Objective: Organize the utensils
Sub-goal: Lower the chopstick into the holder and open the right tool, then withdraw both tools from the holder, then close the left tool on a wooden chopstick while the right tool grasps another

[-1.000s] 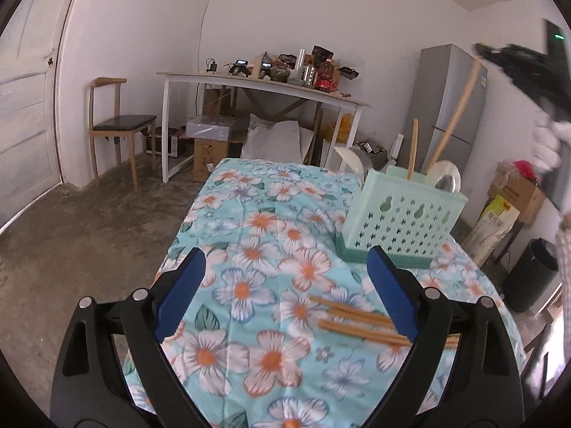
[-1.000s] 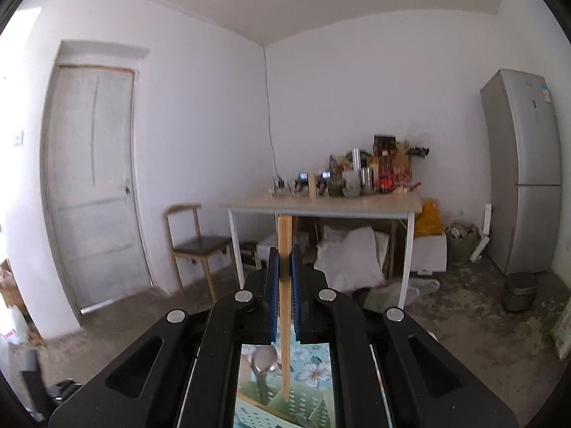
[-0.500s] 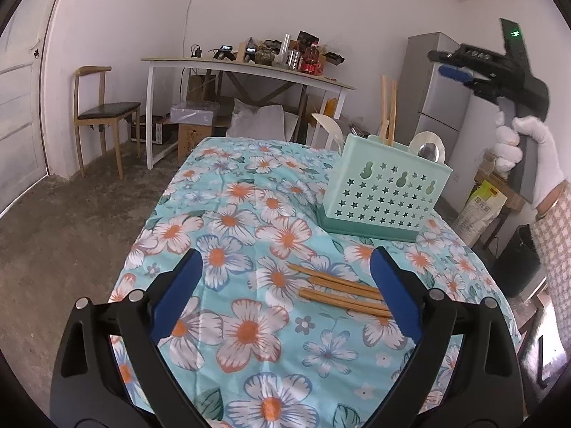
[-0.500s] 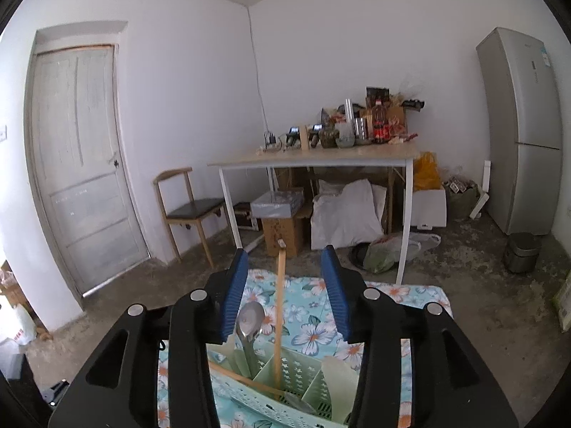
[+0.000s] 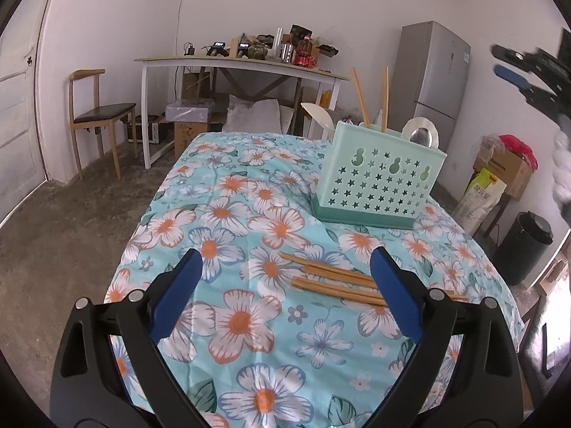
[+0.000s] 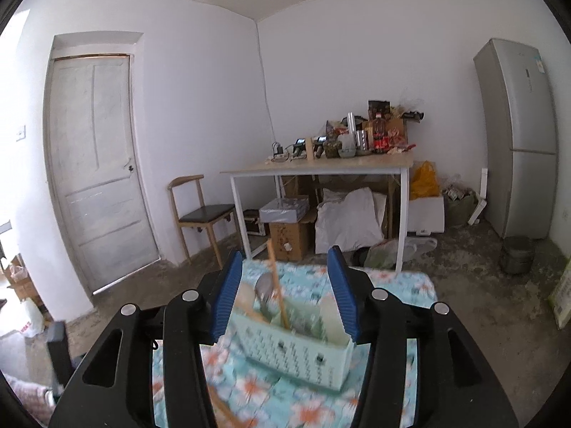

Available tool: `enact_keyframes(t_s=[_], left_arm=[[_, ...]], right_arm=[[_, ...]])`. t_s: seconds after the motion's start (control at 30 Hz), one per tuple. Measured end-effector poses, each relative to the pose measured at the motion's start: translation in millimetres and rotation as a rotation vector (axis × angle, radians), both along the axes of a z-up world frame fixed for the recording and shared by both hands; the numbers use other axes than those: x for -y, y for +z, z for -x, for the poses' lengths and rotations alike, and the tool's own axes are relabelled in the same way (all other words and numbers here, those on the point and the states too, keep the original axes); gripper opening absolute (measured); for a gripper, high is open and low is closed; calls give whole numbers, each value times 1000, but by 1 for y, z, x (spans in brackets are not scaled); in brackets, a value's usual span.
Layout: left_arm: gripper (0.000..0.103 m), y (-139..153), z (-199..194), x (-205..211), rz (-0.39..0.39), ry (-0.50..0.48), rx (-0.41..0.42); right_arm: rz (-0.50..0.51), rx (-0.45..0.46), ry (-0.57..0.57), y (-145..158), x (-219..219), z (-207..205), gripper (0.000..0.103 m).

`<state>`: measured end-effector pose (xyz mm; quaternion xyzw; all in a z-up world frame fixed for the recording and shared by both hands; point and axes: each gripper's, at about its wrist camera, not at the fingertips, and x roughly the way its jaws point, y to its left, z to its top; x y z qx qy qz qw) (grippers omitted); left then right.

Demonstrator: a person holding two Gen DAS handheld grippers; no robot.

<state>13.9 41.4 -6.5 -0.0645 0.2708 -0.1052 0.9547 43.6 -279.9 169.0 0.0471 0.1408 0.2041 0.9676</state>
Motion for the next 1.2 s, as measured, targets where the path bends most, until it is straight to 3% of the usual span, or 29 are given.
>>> enact_keyframes(t_s=[0.23, 0.3, 0.4, 0.5, 0.7, 0.83, 1.0, 1.07, 1.2], left_arm=[[91, -9, -3, 9, -39, 6, -48], [91, -15, -13, 15, -70, 35, -103], [87, -20, -23, 19, -47, 29, -155], [72, -25, -33, 20, 43, -19, -212], [34, -46, -47, 23, 274, -105, -351], [28, -74, -59, 18, 422, -64, -467], [25, -89, -63, 3, 602, -27, -491], [18, -95, -64, -2, 659, -1, -503], [13, -99, -63, -7, 697, 23, -503]], right_arm=[[-39, -179, 51, -66, -6, 10, 49], [-42, -262, 42, -97, -12, 5, 49], [-52, -371, 16, -136, -19, 1, 49], [-88, -432, 6, -160, -19, 2, 49], [-130, -455, -10, -172, -10, 2, 49], [-143, -450, -16, -172, 3, -1, 49], [-137, -453, -17, -173, 8, -4, 49], [-140, -458, -18, -176, 9, -6, 49], [-155, -470, -19, -180, 12, -9, 49]])
